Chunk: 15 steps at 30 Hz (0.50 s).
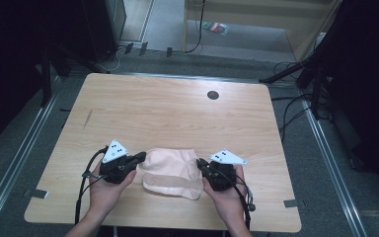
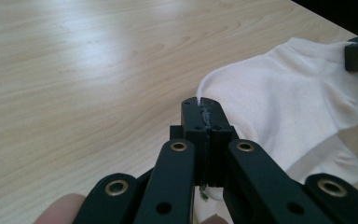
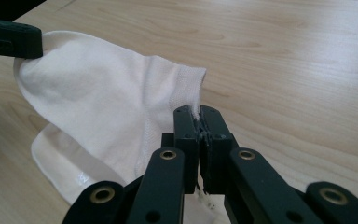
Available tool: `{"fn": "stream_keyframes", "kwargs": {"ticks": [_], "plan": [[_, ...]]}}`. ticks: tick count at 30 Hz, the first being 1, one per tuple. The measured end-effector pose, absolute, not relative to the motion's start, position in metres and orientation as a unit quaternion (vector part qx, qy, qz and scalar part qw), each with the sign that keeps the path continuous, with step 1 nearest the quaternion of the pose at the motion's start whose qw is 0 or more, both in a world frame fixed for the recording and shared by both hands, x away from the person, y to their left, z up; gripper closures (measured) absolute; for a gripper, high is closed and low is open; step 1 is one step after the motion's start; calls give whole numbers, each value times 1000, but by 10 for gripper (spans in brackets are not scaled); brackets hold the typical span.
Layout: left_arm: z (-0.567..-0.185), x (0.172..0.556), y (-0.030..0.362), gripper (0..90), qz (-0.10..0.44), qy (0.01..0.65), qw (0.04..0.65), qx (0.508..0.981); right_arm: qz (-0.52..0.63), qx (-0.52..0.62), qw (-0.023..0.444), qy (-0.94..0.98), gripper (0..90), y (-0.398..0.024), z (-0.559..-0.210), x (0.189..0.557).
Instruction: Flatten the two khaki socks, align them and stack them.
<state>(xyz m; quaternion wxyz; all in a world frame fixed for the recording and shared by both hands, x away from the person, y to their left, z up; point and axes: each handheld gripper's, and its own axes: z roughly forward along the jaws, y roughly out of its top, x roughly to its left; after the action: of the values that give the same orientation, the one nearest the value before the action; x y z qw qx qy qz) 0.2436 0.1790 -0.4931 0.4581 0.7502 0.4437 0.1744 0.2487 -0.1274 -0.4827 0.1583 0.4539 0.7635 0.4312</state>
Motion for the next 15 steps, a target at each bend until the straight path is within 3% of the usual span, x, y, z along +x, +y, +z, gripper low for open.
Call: {"fn": "stream_keyframes", "kwargs": {"ticks": [15], "plan": [[-510,219,178,900,147,443,444,764,413,455,136,777,874,-131,-496,225]]}}
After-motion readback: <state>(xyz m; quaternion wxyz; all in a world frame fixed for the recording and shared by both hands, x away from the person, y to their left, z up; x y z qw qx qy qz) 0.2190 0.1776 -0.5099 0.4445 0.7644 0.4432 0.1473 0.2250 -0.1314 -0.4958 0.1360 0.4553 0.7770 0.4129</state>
